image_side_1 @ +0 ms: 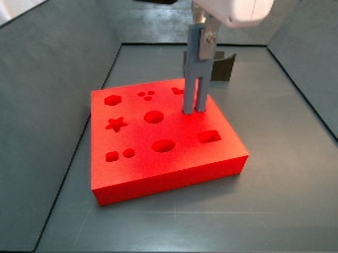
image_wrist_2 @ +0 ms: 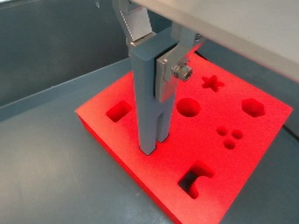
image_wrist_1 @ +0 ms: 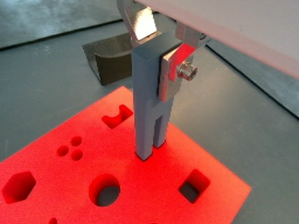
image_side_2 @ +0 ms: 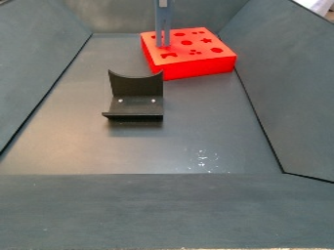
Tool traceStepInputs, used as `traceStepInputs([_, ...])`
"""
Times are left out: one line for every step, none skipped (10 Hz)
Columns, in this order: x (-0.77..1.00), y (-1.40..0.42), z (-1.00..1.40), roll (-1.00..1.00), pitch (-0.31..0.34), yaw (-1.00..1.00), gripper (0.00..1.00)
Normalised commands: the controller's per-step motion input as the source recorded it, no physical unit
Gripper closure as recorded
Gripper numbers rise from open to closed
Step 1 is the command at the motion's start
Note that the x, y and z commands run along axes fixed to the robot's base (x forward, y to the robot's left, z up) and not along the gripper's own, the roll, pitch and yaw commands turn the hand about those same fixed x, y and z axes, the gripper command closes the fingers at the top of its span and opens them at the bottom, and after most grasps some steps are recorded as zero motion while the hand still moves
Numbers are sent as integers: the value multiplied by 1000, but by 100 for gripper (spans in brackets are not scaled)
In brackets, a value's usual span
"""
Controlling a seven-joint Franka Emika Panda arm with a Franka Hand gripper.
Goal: Pick up the double-square object. Move up. Move to above the board. Insert the double-square object.
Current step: Insert the double-square object.
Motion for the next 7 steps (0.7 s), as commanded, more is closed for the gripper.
traceStepInputs([0, 0, -351, -57, 0, -29, 100])
traceStepInputs([0, 0, -526, 1, 0, -23, 100])
traceStepInputs([0, 0, -609, 60, 0, -71, 100])
traceStepInputs([0, -6, -600, 73, 0, -71, 100])
traceStepInputs([0, -23, -523, 97, 0, -63, 100])
traceStepInputs([0, 0, -163, -84, -76, 0, 100])
traceStepInputs([0, 0, -11, 0, 0, 0, 100])
